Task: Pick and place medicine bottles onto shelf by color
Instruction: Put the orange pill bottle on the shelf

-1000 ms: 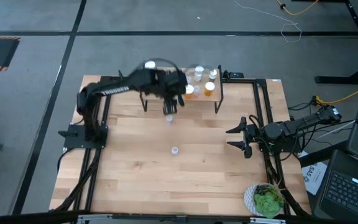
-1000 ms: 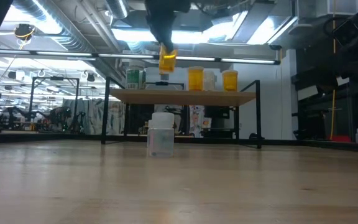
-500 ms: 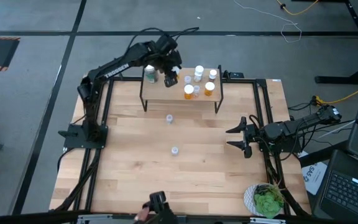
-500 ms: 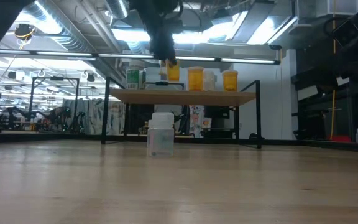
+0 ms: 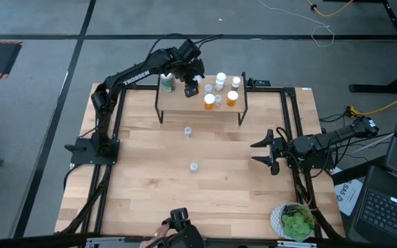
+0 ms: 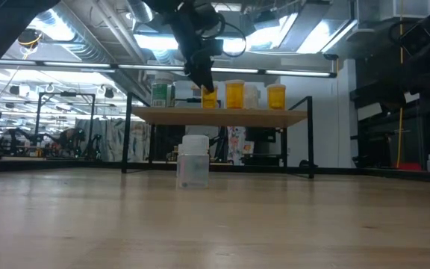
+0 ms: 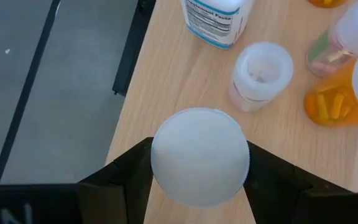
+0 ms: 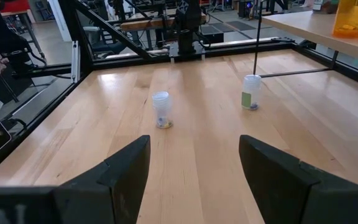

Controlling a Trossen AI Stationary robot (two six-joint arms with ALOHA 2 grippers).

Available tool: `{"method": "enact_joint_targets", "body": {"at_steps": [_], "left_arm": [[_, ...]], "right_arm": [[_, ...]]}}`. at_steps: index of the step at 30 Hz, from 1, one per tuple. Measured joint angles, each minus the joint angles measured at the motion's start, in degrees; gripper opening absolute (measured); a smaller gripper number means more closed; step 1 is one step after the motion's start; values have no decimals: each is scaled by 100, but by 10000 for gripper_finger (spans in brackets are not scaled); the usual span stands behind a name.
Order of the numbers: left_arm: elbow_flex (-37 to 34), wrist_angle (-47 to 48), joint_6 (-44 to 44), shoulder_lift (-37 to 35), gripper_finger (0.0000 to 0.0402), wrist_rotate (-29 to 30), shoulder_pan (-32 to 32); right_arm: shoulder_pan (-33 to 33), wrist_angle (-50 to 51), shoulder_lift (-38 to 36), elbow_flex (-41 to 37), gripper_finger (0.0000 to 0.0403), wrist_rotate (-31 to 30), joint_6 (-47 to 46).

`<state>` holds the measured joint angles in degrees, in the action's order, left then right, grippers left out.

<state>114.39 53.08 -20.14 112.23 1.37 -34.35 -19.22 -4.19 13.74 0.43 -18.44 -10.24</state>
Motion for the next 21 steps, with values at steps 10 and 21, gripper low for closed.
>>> {"method": "enact_joint_targets", "body": {"at_steps": [10,21], "left_arm": [[0,20,-121,1,202,24,24],[0,-68,-254,1,233,229,136]], "right_arm": [[-1,0,0,-2,248,0,-2],[0,0,0,0,248,2,-2]]}}
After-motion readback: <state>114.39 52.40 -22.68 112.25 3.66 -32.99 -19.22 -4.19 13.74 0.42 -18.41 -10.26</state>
